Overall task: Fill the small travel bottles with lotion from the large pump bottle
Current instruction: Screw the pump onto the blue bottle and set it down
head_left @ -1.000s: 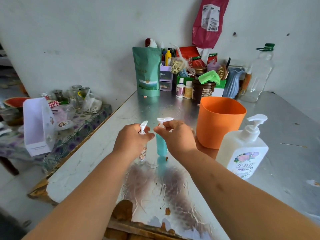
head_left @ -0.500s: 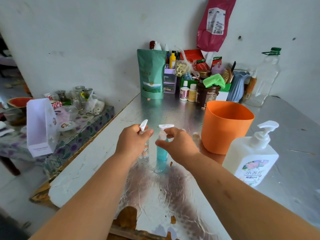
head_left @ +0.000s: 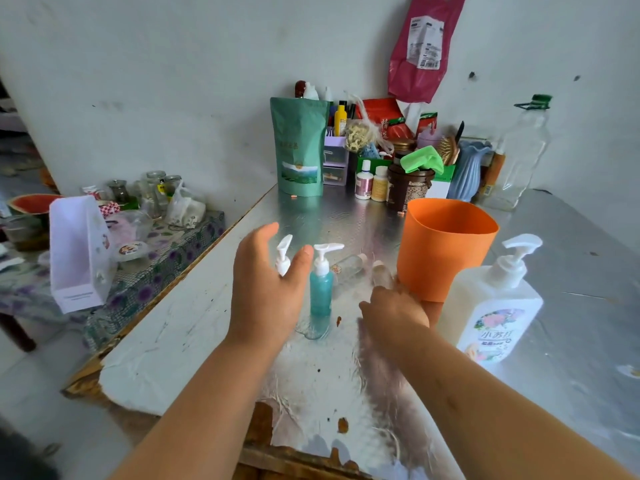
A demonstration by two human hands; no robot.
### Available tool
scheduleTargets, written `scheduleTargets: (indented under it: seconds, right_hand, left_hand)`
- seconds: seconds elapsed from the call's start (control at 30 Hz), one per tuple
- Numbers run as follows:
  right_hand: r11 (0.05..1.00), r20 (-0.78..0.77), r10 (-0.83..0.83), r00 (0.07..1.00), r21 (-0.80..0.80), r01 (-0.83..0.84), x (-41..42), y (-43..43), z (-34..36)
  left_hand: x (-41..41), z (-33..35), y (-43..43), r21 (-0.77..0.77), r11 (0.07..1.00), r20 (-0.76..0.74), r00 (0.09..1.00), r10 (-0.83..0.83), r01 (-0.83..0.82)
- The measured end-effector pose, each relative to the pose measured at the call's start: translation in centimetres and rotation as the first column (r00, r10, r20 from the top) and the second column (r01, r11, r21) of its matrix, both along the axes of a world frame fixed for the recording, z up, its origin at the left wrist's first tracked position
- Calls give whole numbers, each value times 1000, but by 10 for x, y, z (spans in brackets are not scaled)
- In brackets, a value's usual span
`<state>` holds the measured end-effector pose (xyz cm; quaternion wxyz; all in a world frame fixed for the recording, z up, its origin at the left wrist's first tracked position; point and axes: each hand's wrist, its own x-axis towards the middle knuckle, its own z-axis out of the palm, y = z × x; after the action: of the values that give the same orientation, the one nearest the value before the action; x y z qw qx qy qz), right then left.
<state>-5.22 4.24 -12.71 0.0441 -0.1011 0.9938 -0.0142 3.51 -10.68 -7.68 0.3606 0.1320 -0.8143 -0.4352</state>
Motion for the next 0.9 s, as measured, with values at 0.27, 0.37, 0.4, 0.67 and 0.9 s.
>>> scheduleTargets:
  seconds: [0.27,0.37,0.4,0.67,0.9]
  right_hand:
    - [992,-58,-55,997,-118,48,17,17,2]
    - [988,-96,79,992,-129,-91,5,12,-8]
    - [984,-94,152,984,-81,-160,-7,9,-14]
    - [970,3,221,975,100,-220,-36,-3,-24]
    - [988,-109,87,990,-119,-100,40,30,-11]
  left_hand:
    - [15,16,41,-288,946,-226,949,-220,151]
    - [14,15,57,-303,926,-145,949,-280,227]
    - [13,14,61,-285,928,-112,953,-282,241]
    - [19,-1,72,-101,952,164,949,-269,288]
    - [-1,-30,80,164,968,430,869,-245,191]
